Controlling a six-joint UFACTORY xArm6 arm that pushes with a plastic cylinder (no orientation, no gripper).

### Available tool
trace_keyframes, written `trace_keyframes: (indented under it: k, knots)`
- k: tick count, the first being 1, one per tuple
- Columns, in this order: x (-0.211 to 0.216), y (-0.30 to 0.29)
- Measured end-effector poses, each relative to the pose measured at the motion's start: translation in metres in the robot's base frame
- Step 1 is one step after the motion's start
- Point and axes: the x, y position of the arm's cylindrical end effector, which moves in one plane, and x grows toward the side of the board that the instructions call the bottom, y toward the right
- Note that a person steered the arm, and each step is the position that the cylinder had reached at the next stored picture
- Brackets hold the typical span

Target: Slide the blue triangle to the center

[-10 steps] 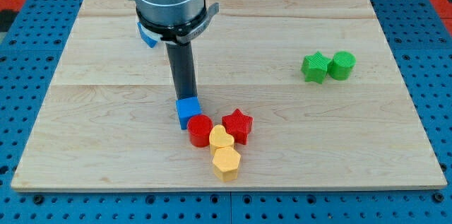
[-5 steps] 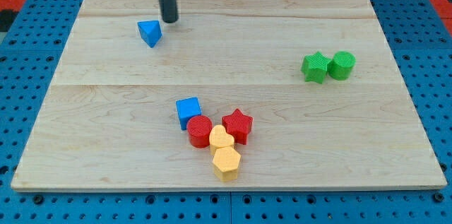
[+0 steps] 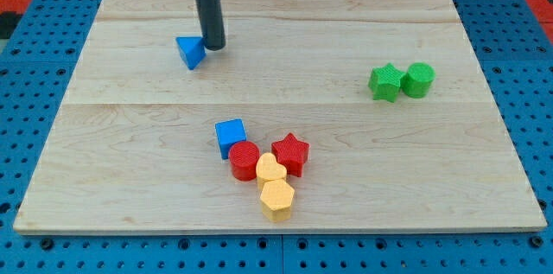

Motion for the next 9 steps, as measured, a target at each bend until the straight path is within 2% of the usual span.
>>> trace_keyframes:
  k: [3, 4, 5, 6, 9]
  knots:
    - [0.014, -0.082]
    - [0.014, -0.133]
    - [0.036, -0.142]
    - [0.054, -0.098]
    - [0.036, -0.083]
